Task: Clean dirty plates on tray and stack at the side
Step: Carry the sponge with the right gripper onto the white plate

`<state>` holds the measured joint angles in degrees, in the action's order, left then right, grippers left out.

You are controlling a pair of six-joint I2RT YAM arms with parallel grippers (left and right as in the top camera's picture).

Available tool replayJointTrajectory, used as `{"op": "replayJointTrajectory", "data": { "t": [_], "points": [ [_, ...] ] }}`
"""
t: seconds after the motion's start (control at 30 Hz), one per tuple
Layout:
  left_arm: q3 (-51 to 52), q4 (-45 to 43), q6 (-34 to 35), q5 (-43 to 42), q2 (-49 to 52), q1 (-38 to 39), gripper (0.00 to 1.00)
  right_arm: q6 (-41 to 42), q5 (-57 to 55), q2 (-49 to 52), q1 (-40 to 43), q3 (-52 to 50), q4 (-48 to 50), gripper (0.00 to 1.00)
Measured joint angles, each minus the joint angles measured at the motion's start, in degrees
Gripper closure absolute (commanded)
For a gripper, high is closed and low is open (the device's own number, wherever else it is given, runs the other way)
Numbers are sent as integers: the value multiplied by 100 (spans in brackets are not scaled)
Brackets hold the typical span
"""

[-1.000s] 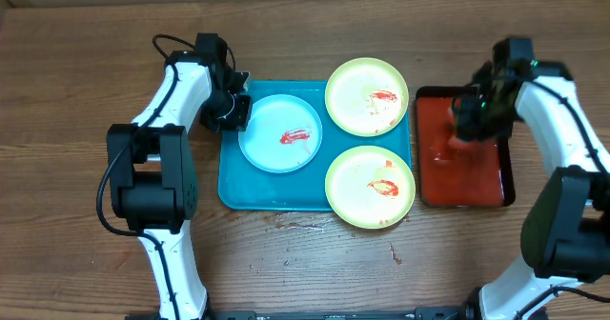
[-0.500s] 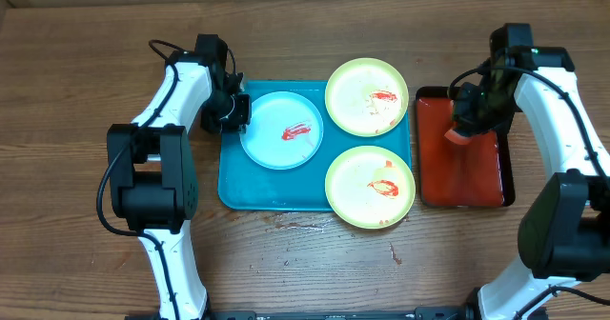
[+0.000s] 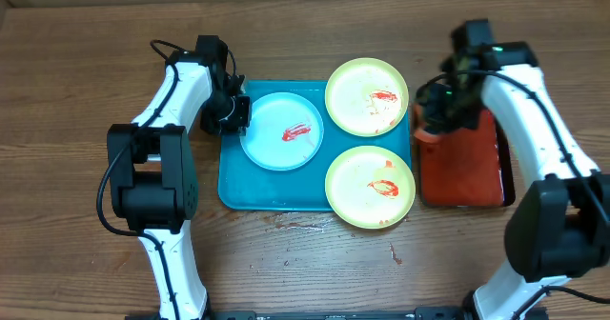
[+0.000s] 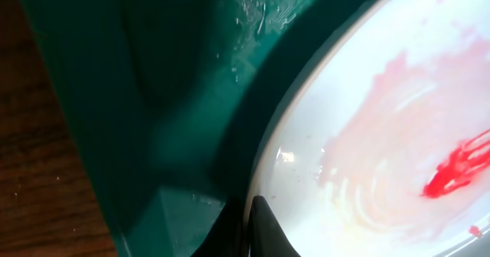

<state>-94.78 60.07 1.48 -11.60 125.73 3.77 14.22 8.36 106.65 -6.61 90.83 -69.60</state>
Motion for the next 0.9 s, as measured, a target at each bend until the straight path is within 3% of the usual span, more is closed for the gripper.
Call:
{"op": "replayJointTrajectory", "data": {
  "t": [0.37,0.57,0.9],
  "points": [
    [0,192,-39,0,0,-4,96,446,286,61,-1930,968,940,96],
    [0,197,-42,-2,0,-4,96,614,422,789,-2371,1495,1117,96],
    [0,203,-39,-4,0,0,96,890,122,2144,-2800,1515,1532,96]
  ]
}}
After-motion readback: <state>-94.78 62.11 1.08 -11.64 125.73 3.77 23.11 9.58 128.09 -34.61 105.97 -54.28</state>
